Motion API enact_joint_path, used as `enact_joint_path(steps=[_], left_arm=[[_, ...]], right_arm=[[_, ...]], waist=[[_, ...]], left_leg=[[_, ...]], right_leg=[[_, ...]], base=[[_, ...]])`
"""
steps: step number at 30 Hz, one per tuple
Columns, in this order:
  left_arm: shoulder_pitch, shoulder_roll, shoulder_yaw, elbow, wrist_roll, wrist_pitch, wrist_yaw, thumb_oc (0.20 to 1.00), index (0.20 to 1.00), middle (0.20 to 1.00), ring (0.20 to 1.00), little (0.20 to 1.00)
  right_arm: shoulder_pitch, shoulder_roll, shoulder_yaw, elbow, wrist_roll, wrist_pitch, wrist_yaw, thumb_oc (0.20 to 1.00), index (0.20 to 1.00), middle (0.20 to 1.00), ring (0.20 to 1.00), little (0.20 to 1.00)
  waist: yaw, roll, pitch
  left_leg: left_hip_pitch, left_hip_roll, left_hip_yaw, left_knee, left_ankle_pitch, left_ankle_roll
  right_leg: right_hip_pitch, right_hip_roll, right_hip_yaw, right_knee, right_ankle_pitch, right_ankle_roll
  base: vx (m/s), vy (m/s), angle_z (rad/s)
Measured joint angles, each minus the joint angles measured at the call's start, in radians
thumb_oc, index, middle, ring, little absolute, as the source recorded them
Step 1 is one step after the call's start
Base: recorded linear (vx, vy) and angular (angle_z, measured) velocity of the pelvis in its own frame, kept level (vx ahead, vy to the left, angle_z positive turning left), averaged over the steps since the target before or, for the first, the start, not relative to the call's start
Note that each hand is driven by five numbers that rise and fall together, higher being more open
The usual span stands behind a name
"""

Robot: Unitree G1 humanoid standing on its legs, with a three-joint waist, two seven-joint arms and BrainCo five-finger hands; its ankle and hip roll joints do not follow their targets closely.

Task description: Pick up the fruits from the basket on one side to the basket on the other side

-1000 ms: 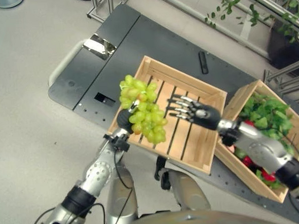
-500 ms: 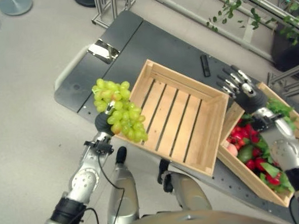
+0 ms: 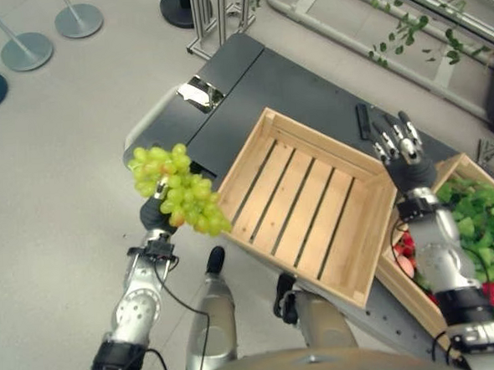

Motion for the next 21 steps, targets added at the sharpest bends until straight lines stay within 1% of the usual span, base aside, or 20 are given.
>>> enact_joint_path(steps=[1,2,3,4,5,6,7,8,9,10,12,13,15,16,17,18,19,20,21], left_arm=[[0.000,0.000,0.000,0.000,0.000,0.000,0.000,0.200,0.200,0.200,0.200,0.200],[-0.058,-0.031,0.004,0.034,0.007,0.000,0.009,0.200,0.200,0.200,0.200,0.200],[-0.065,-0.033,0.007,0.045,0.008,0.000,0.012,0.200,0.200,0.200,0.200,0.200],[-0.065,-0.033,0.007,0.045,0.008,0.000,0.012,0.200,0.200,0.200,0.200,0.200],[-0.049,-0.043,0.034,0.056,0.029,-0.009,0.026,0.200,0.200,0.200,0.200,0.200],[-0.032,-0.052,0.043,0.055,0.030,-0.018,0.027,0.200,0.200,0.200,0.200,0.200],[-0.045,-0.059,0.042,0.072,0.037,-0.018,0.035,0.200,0.200,0.200,0.200,0.200],[-0.058,-0.057,0.035,0.072,0.037,-0.020,0.038,0.200,0.200,0.200,0.200,0.200],[-0.068,-0.051,0.033,0.074,0.037,-0.020,0.038,0.200,0.200,0.200,0.200,0.200],[-0.076,-0.040,0.034,0.075,0.037,-0.028,0.039,0.200,0.200,0.200,0.200,0.200],[-0.091,-0.039,0.031,0.086,0.037,-0.028,0.042,0.200,0.200,0.200,0.200,0.200],[-0.092,-0.032,0.032,0.086,0.038,-0.032,0.042,0.200,0.200,0.200,0.200,0.200],[-0.093,-0.020,0.034,0.086,0.039,-0.048,0.044,0.200,0.200,0.200,0.200,0.200],[-0.093,-0.020,0.034,0.086,0.039,-0.048,0.044,0.200,0.200,0.200,0.200,0.200],[-0.093,-0.010,0.034,0.087,0.039,-0.060,0.048,0.200,0.200,0.200,0.200,0.200],[-0.096,-0.011,0.035,0.088,0.044,-0.061,0.049,0.200,0.200,0.200,0.200,0.200],[-0.095,-0.013,0.034,0.089,0.064,-0.061,0.050,0.200,0.200,0.200,0.200,0.200],[-0.095,-0.017,0.034,0.091,0.079,-0.061,0.050,0.200,0.200,0.200,0.200,0.200],[-0.094,-0.025,0.034,0.093,0.087,-0.061,0.050,0.200,0.200,0.200,0.200,0.200]], right_arm=[[0.000,0.000,0.000,0.000,0.000,0.000,0.000,1.000,1.000,1.000,1.000,1.000],[0.058,0.023,-0.041,-0.083,-0.002,-0.020,-0.020,1.000,1.000,1.000,1.000,1.000],[0.061,0.025,-0.040,-0.094,-0.009,-0.025,-0.030,1.000,1.000,1.000,1.000,1.000],[0.061,0.025,-0.040,-0.094,-0.009,-0.025,-0.030,1.000,1.000,1.000,1.000,1.000],[0.051,0.021,-0.037,-0.160,-0.030,-0.040,-0.050,1.000,1.000,1.000,1.000,1.000],[0.037,0.021,-0.030,-0.164,-0.035,-0.047,-0.052,1.000,1.000,1.000,1.000,1.000],[0.040,0.049,-0.035,-0.171,-0.048,-0.058,-0.063,1.000,1.000,1.000,1.000,1.000],[0.049,0.059,-0.032,-0.168,-0.051,-0.057,-0.065,1.000,1.000,1.000,1.000,1.000],[0.049,0.070,-0.030,-0.164,-0.051,-0.057,-0.070,1.000,1.000,1.000,1.000,1.000],[0.033,0.075,-0.008,-0.159,-0.052,-0.057,-0.073,1.000,1.000,1.000,1.000,1.000],[0.022,0.073,0.005,-0.158,-0.074,-0.056,-0.073,1.000,1.000,1.000,1.000,1.000],[-0.001,0.076,0.008,-0.156,-0.078,-0.056,-0.073,1.000,1.000,1.000,1.000,1.000],[-0.026,0.075,0.008,-0.135,-0.084,-0.056,-0.074,1.000,1.000,1.000,1.000,1.000],[-0.026,0.075,0.008,-0.135,-0.084,-0.056,-0.074,1.000,1.000,1.000,1.000,1.000],[-0.049,0.076,0.008,-0.134,-0.087,-0.057,-0.076,1.000,1.000,1.000,1.000,1.000],[-0.048,0.076,0.008,-0.133,-0.087,-0.056,-0.077,1.000,1.000,1.000,1.000,1.000],[-0.044,0.076,0.008,-0.133,-0.088,-0.056,-0.078,1.000,1.000,1.000,1.000,1.000],[-0.041,0.075,0.004,-0.131,-0.096,-0.056,-0.079,1.000,1.000,1.000,1.000,1.000],[-0.035,0.074,0.003,-0.128,-0.103,-0.056,-0.083,1.000,1.000,1.000,1.000,1.000]], waist=[[0.000,0.000,0.000],[-0.064,0.027,0.010],[-0.074,0.019,0.006],[-0.074,0.019,0.006],[-0.077,0.038,-0.006],[-0.065,0.053,-0.014],[-0.069,0.035,-0.017],[-0.073,0.023,-0.017],[-0.075,0.010,-0.018],[-0.046,-0.010,-0.025],[-0.046,-0.014,-0.025],[-0.028,-0.019,-0.027],[-0.016,-0.025,-0.030],[-0.016,-0.025,-0.030],[0.001,-0.028,-0.032],[0.005,-0.030,-0.031],[0.004,-0.031,-0.032],[0.003,-0.028,-0.032],[-0.007,-0.029,-0.033]], left_leg=[[0.000,0.000,0.000,0.000,0.000,0.000],[-0.086,0.120,0.313,0.085,-0.083,-0.017],[-0.091,0.158,0.414,0.117,-0.085,0.010],[-0.091,0.158,0.414,0.117,-0.085,0.010],[-0.025,0.248,0.676,0.157,-0.083,0.015],[0.017,0.245,0.657,0.116,-0.082,0.045],[0.027,0.184,0.613,0.070,-0.054,0.083],[0.013,0.162,0.573,0.078,-0.059,0.091],[0.011,0.153,0.562,0.079,-0.062,0.094],[0.000,0.132,0.548,0.085,-0.073,0.097],[0.002,0.120,0.528,0.084,-0.078,0.106],[0.007,0.097,0.515,0.085,-0.083,0.113],[0.016,0.083,0.503,0.085,-0.089,0.121],[0.016,0.083,0.503,0.085,-0.089,0.121],[0.017,0.061,0.490,0.086,-0.096,0.126],[0.017,0.054,0.486,0.089,-0.101,0.126],[0.016,0.044,0.472,0.092,-0.103,0.133],[0.015,0.025,0.468,0.097,-0.113,0.147],[0.018,0.011,0.453,0.093,-0.116,0.155]], right_leg=[[0.000,0.000,0.000,0.000,0.000,0.000],[0.046,-0.008,-0.033,-0.067,-0.004,-0.029],[0.046,-0.026,-0.049,-0.071,-0.005,-0.028],[0.046,-0.026,-0.049,-0.071,-0.005,-0.028],[0.044,-0.046,-0.063,-0.086,-0.007,0.005],[0.049,-0.041,-0.062,-0.088,-0.002,0.016],[0.068,-0.063,-0.078,-0.096,0.014,0.042],[0.093,-0.080,-0.111,-0.104,0.015,0.050],[0.099,-0.089,-0.125,-0.108,0.013,0.053],[0.102,-0.099,-0.131,-0.109,0.011,0.057],[0.120,-0.112,-0.156,-0.109,0.011,0.056],[0.142,-0.123,-0.161,-0.121,0.013,0.060],[0.165,-0.136,-0.175,-0.121,0.013,0.064],[0.165,-0.136,-0.175,-0.121,0.013,0.064],[0.174,-0.145,-0.179,-0.106,0.013,0.065],[0.172,-0.150,-0.179,-0.091,0.013,0.065],[0.166,-0.166,-0.180,-0.061,0.009,0.071],[0.166,-0.177,-0.181,-0.033,0.012,0.073],[0.154,-0.195,-0.177,0.010,0.010,0.077]], base=[[0.12,-0.053,1.69],[0.09,0.010,1.65],[0.09,0.010,1.65],[0.09,0.026,0.47],[0.16,-0.013,0.22],[0.20,0.009,0.45],[0.14,0.032,0.59],[0.14,0.090,0.84],[0.14,0.095,0.73],[0.14,0.099,0.42],[0.14,0.108,0.48],[0.13,0.108,0.46],[0.10,0.087,0.31],[0.14,0.130,0.39],[0.10,0.101,0.27],[0.13,0.231,0.37],[0.08,0.179,0.27],[0.13,0.231,0.38],[0.10,0.100,0.28]])
